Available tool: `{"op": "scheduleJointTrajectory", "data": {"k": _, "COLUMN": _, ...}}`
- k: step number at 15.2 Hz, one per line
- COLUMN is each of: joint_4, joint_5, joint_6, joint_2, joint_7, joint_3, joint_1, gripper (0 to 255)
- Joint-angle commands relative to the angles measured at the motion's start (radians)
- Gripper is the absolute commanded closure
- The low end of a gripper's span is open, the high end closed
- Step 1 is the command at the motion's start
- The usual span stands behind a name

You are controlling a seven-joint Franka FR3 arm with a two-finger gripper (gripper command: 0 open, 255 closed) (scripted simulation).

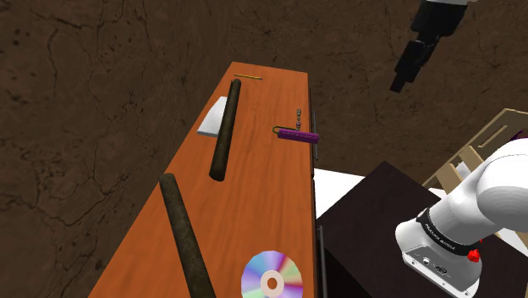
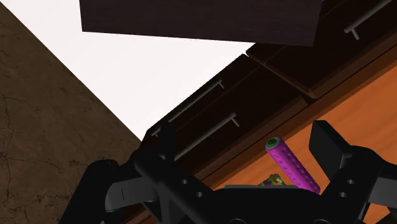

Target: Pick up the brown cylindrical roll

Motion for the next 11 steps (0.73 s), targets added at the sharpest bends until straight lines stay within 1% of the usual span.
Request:
{"op": "scheduleJointTrajectory", "data": {"k": 1, "joint_4": 0.0, "joint_5": 0.0, "joint_6": 0.0, "joint_2": 0.0, "joint_7": 0.0, "joint_3": 0.0, "joint_1": 0.0, "gripper": 0}}
{"op": "scheduleJointTrajectory", "data": {"k": 6, "joint_4": -0.02, "joint_5": 0.094, "joint_6": 0.131, "joint_2": 0.076, "joint_7": 0.177, "joint_3": 0.105, "joint_1": 0.002, "gripper": 0}}
{"op": "scheduleJointTrajectory", "data": {"k": 11, "joint_4": 0.0, "joint_5": 0.161, "joint_6": 0.27, "joint_2": 0.193, "joint_7": 0.347, "joint_3": 0.207, "joint_1": -0.003, "gripper": 0}}
